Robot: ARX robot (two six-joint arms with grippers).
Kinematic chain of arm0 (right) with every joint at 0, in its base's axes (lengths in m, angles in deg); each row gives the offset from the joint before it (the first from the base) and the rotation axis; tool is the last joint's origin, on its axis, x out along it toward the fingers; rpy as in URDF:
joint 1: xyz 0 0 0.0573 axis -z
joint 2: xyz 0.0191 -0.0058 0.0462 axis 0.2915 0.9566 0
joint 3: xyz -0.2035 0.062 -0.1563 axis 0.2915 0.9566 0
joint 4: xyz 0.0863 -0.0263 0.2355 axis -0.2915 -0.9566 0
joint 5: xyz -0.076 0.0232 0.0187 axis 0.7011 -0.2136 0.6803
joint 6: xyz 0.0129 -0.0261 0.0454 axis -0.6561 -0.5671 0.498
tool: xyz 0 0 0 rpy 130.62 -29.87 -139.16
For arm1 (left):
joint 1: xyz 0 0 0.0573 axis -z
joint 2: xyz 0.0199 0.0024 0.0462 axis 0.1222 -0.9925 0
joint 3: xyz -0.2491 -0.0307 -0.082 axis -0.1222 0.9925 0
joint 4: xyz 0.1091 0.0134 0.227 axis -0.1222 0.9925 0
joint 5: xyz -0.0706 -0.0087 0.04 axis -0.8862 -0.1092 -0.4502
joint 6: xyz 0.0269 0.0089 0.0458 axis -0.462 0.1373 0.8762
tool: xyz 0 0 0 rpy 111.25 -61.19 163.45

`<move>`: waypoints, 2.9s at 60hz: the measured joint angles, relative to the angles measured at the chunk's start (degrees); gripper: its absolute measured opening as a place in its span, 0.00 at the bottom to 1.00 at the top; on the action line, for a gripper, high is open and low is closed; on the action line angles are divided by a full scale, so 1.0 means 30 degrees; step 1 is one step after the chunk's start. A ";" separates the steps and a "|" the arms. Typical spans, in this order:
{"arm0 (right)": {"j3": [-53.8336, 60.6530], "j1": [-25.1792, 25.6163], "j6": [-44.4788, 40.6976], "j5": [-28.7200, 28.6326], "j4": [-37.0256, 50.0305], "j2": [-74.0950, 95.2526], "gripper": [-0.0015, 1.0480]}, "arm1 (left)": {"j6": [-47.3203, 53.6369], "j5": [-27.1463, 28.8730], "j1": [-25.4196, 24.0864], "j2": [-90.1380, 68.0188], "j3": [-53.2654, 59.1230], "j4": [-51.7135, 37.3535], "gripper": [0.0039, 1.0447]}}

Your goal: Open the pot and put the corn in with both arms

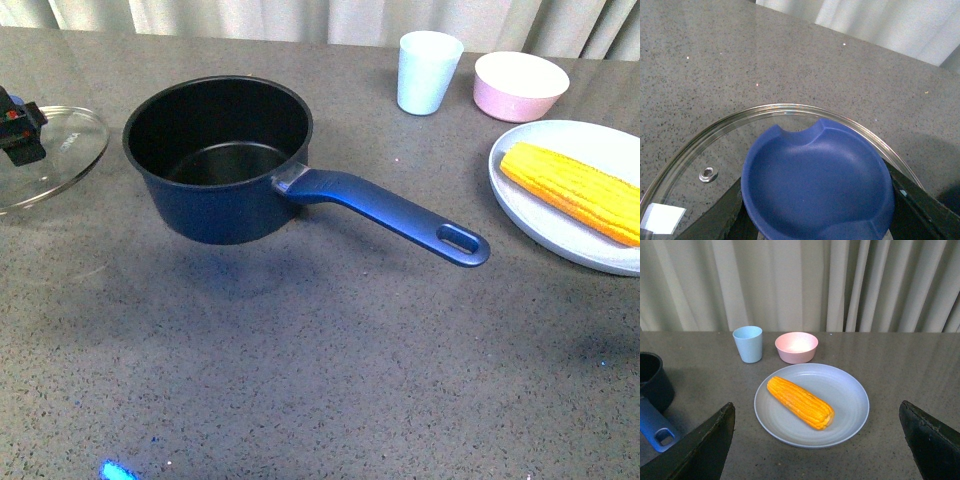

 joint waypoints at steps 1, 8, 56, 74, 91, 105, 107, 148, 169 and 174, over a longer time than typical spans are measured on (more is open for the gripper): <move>0.0000 0.0000 0.0000 0.0000 0.0000 0.0000 0.91 | 0.0007 0.0000 0.0015 -0.0138 -0.0007 -0.0117 0.54; 0.0000 0.0000 0.0000 0.0000 0.0000 0.0000 0.91 | 0.0131 0.0007 0.0109 -0.0809 -0.0007 -0.0816 0.54; 0.0000 0.0000 0.0000 -0.0007 0.0000 0.0000 0.91 | 0.0758 0.0590 0.0415 -0.1945 0.1122 -0.2688 0.91; 0.0000 0.0000 0.0000 0.0000 0.0000 0.0000 0.91 | 0.0372 0.1129 0.0444 0.1741 0.4867 -0.2798 0.92; 0.0000 0.0000 0.0000 0.0000 0.0000 0.0000 0.91 | 0.0197 0.0831 0.0925 0.7111 0.7468 -0.1785 0.83; 0.0000 0.0000 0.0000 0.0000 0.0000 -0.0007 0.91 | 0.1020 0.0867 0.1166 0.7563 0.8386 -0.3293 0.42; 0.0000 0.0000 0.0000 0.0000 0.0000 -0.0007 0.91 | 0.1056 0.0867 0.1166 0.7599 0.8437 -0.3293 0.39; 0.0000 -0.0007 0.0000 0.0000 -0.0015 -0.0029 0.91 | 0.4437 0.1151 0.1734 2.8363 1.4185 0.9719 0.01; 0.0000 -0.0007 0.0007 0.0000 -0.0015 -0.0029 0.91 | 0.4444 0.1144 0.1734 3.3674 1.4222 1.4549 0.01; 0.0000 -0.0007 0.0000 0.0000 -0.0015 -0.0029 0.91 | 0.4444 0.1151 0.1734 3.4672 1.4222 1.5504 0.01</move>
